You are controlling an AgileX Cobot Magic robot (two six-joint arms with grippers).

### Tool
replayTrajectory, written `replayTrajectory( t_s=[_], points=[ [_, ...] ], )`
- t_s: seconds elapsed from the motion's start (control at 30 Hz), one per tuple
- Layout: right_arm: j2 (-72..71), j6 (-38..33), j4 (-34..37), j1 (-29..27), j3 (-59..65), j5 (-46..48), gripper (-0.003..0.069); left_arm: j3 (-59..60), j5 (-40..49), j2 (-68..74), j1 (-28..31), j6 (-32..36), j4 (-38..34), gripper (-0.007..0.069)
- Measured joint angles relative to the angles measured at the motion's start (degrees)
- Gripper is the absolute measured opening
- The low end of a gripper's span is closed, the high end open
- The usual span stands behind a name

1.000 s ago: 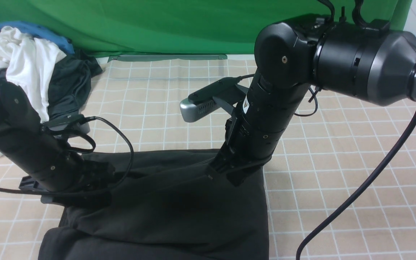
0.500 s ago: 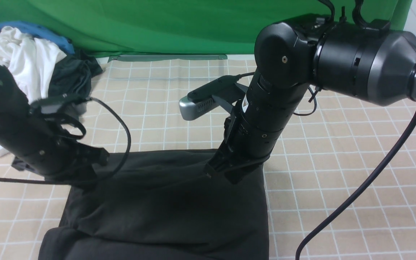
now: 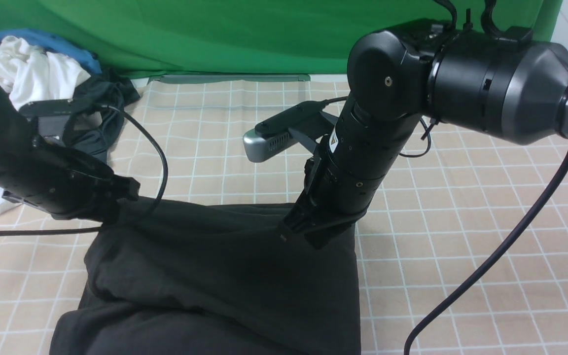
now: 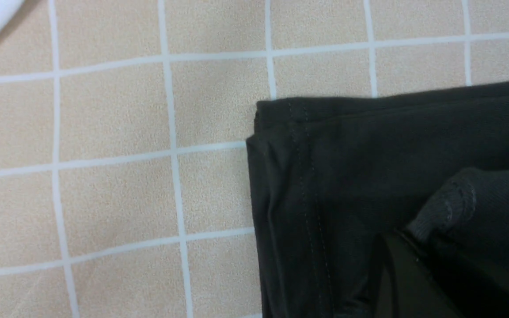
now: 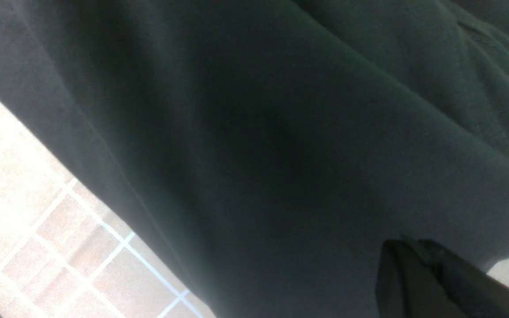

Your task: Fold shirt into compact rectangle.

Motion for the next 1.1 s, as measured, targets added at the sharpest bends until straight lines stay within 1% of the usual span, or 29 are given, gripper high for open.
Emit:
replayTrajectory(
  t_s=[0.13, 0.2, 0.23, 0.3, 0.33, 0.37, 0.4, 0.43, 0.47, 0.5, 0.57, 0.7, 0.77, 0.87, 1.0, 1.1],
  points=[
    [0.0, 0.2, 0.0, 0.0, 0.0, -0.5, 0.004, 0.0, -1.6, 1.3, 0.0, 0.1, 0.3, 0.0022],
    [0.0, 0.2, 0.0, 0.0, 0.0, -0.6, 0.0049, 0.0, -3.8, 1.4, 0.0, 0.1, 0.4, 0.0034],
    [0.0, 0.2, 0.0, 0.0, 0.0, -0.6, 0.0056, -0.1, -5.4, 1.3, 0.0, 0.1, 0.8, 0.0066],
    [0.0, 0.2, 0.0, 0.0, 0.0, -0.1, 0.0063, -0.6, -5.3, 1.0, 0.0, 0.1, 1.2, 0.0118],
    [0.0, 0.2, 0.0, 0.0, 0.0, 0.2, 0.0066, -1.1, -4.2, 0.6, 0.0, 0.1, 1.3, 0.0149],
    [0.0, 0.2, 0.0, 0.0, 0.0, 0.3, 0.0066, -1.2, -3.8, 0.5, 0.0, 0.1, 1.4, 0.0155],
    [0.0, 0.2, 0.0, 0.0, 0.0, 0.8, 0.0071, -2.0, -0.2, -0.6, 0.0, 0.0, 1.4, 0.0209],
    [0.0, 0.2, 0.0, 0.0, 0.0, 0.9, 0.0071, -2.2, 1.2, -1.3, 0.0, -0.1, 1.3, 0.0218],
    [0.0, 0.2, 0.0, 0.0, 0.0, 1.0, 0.0072, -2.3, 4.5, -2.4, 0.0, -0.4, 0.8, 0.0238],
    [0.0, 0.2, 0.0, 0.0, 0.0, 1.1, 0.0074, -2.3, 6.8, -3.5, 0.0, -0.4, 0.1, 0.0238],
    [0.0, 0.2, 0.0, 0.0, 0.0, 1.1, 0.0081, -1.6, 9.0, -5.5, -0.1, 0.0, -1.9, 0.0232],
    [0.0, 0.2, 0.0, 0.0, 0.0, 1.1, 0.0092, 2.4, 10.4, -9.6, -1.4, 3.1, -5.0, 0.0178],
    [0.0, 0.2, 0.0, 0.0, 0.0, 1.0, 0.0095, 5.0, 8.9, -10.9, -3.1, 5.1, -7.1, 0.0127],
    [0.0, 0.2, 0.0, 0.0, 0.0, 0.2, 0.0101, 7.6, 5.4, -10.6, -5.9, 5.2, -9.0, 0.0066],
    [0.0, 0.2, 0.0, 0.0, 0.0, 0.0, 0.0108, 9.9, 5.3, -8.4, -6.9, 3.9, -8.3, 0.002],
    [0.0, 0.2, 0.0, 0.0, 0.0, -0.1, 0.0112, 11.6, 4.9, -7.0, -6.9, 1.2, -5.7, 0.0017]
  ],
)
